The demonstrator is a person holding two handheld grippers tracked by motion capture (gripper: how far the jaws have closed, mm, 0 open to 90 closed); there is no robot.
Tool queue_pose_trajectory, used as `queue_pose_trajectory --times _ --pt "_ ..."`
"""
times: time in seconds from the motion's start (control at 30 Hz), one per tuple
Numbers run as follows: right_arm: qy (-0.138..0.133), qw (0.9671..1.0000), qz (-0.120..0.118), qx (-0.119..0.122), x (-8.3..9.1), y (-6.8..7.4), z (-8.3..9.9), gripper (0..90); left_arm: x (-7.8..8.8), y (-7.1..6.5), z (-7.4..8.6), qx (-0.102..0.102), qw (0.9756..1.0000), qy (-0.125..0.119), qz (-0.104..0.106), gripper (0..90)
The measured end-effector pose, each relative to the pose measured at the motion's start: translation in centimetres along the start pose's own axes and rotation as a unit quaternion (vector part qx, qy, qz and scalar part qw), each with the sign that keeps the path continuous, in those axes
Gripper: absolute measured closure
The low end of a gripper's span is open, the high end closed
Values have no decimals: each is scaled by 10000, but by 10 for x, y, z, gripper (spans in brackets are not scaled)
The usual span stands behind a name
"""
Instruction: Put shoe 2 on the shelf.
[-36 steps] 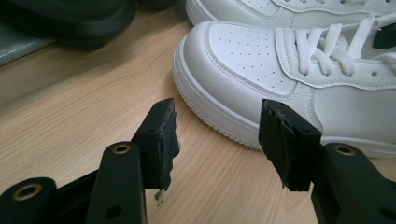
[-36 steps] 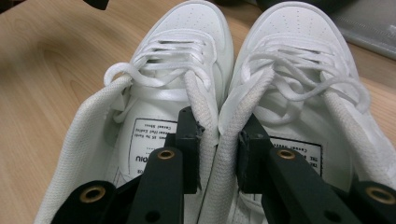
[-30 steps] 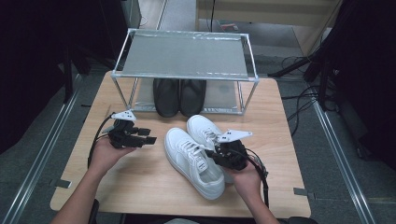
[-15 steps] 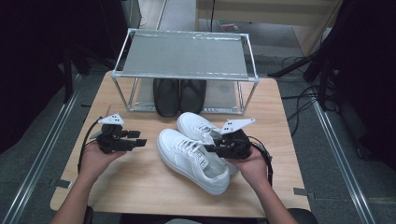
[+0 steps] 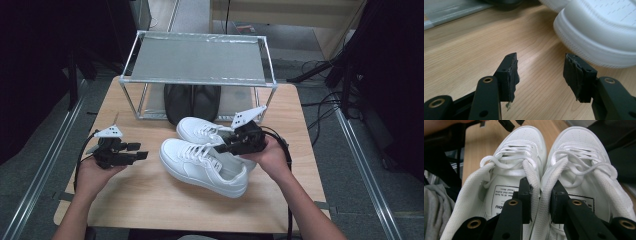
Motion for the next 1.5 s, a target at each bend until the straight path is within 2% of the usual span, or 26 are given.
queue_pose_trajectory --times 0.1,0.27,0.5,0.73,0.93,1.17,1.37,1.5 --pt "-39 9999 -106 47 7 -2 -12 765 2 4 1 50 10000 -25 -41 457" --pt "-101 9997 -40 205 17 1 -32 764 4 8 3 99 9999 -37 -56 457" --pt "-187 9995 -71 245 27 3 -62 764 3 7 3 80 10000 -5 -27 456" --pt "-271 9985 -106 455 34 10 -98 764 2 6 3 76 10000 -16 -24 455" --pt "-437 9982 -122 397 41 13 -124 764 2 7 4 69 10000 37 -2 453" --pt "-506 9984 64 256 48 9 -147 765 2 5 3 -14 10000 5 -14 450" --pt "-584 9978 311 68 55 -5 -165 765 1 4 3 -11 10000 -5 23 450" --pt "-614 9970 472 40 62 -18 -176 765 1 3 3 -91 10000 24 6 448"
Point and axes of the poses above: each handheld gripper's, and its own axes: x roughly backward along the jaws, z roughly out of its underside, y roughly to its left, the point moved 6 cm from there along -x, roughly forward along the jaws, and after that the axes turned 15 degrees about -z, right-handed, at the moved point
